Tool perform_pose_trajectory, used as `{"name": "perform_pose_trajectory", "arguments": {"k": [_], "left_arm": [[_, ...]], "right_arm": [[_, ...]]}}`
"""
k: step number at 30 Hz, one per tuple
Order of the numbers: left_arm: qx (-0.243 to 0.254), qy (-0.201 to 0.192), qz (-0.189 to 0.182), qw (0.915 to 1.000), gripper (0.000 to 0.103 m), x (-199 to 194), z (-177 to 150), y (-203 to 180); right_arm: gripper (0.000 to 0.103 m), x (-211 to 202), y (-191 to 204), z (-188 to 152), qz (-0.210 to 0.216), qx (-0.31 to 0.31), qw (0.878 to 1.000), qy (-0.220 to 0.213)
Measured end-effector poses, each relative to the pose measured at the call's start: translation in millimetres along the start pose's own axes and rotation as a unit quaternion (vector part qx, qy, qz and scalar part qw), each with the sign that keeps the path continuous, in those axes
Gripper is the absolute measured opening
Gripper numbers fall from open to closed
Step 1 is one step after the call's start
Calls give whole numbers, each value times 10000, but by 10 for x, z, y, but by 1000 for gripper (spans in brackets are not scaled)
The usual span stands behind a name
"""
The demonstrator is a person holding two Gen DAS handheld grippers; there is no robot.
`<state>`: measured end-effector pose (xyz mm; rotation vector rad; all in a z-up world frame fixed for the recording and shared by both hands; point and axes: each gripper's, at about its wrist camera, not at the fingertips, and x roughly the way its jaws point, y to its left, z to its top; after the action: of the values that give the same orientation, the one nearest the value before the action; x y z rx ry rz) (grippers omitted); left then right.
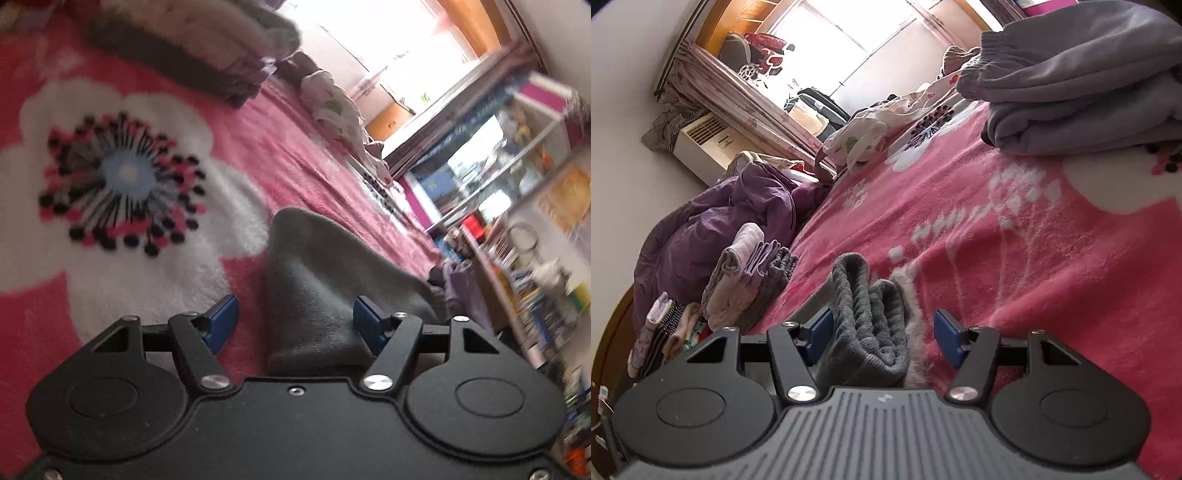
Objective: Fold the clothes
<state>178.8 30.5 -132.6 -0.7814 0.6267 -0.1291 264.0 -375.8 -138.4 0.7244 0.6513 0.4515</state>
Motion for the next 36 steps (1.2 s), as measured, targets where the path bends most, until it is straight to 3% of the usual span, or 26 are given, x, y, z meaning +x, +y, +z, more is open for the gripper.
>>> {"name": "perform_pose_trajectory", "arguments": {"k": [14,16,20,24,31,36], "left_arm": [[182,184,-92,9996,67,145,-7,-109],[332,276,-166,9989,59,160,-19,-164],[463,180,-99,9987,45,123,2,-229],[591,138,-260,9978,38,78,103,-353],[934,247,-887,9914,36,388,347,-940],[1486,450,-1464,9770,35,844,441,-1640]], "right_arm": [[64,144,72,-62,-71,-330,9991,242],[54,156,62,-67,25,-294,9991,319],[47,146,72,-78,108,-279,9990,319],[40,78,27,-43,362,26,9991,226],[39,-260,-115,166,944,553,9915,-709],[39,-611,-356,381,1080,895,9750,-1725]]}}
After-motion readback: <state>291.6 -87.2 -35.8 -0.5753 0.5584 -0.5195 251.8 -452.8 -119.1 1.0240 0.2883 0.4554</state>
